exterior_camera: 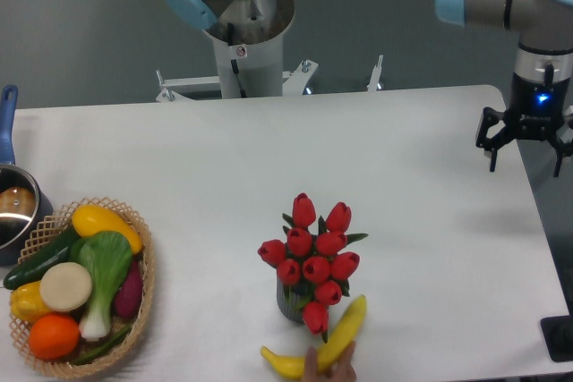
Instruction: Insert the flowers into the vase
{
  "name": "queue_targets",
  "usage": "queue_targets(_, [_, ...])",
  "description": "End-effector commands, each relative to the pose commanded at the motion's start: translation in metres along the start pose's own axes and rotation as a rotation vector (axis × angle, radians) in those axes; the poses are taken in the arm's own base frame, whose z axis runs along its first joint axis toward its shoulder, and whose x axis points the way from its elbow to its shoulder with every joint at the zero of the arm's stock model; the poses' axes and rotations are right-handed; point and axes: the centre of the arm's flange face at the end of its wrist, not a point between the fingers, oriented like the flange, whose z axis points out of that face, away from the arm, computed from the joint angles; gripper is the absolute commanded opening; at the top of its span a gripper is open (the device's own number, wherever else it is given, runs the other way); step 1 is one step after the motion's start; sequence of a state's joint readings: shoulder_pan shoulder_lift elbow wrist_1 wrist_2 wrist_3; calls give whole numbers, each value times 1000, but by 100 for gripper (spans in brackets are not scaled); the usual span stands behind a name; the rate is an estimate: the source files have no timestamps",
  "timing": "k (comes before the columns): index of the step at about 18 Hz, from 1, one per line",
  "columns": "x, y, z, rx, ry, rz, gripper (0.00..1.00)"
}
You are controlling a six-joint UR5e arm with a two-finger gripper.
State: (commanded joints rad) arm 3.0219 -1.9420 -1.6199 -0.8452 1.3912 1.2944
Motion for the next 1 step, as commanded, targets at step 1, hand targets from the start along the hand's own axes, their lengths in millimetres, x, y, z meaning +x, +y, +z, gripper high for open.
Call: queue_targets(1, [-1, 2, 2, -16, -1, 22, 100])
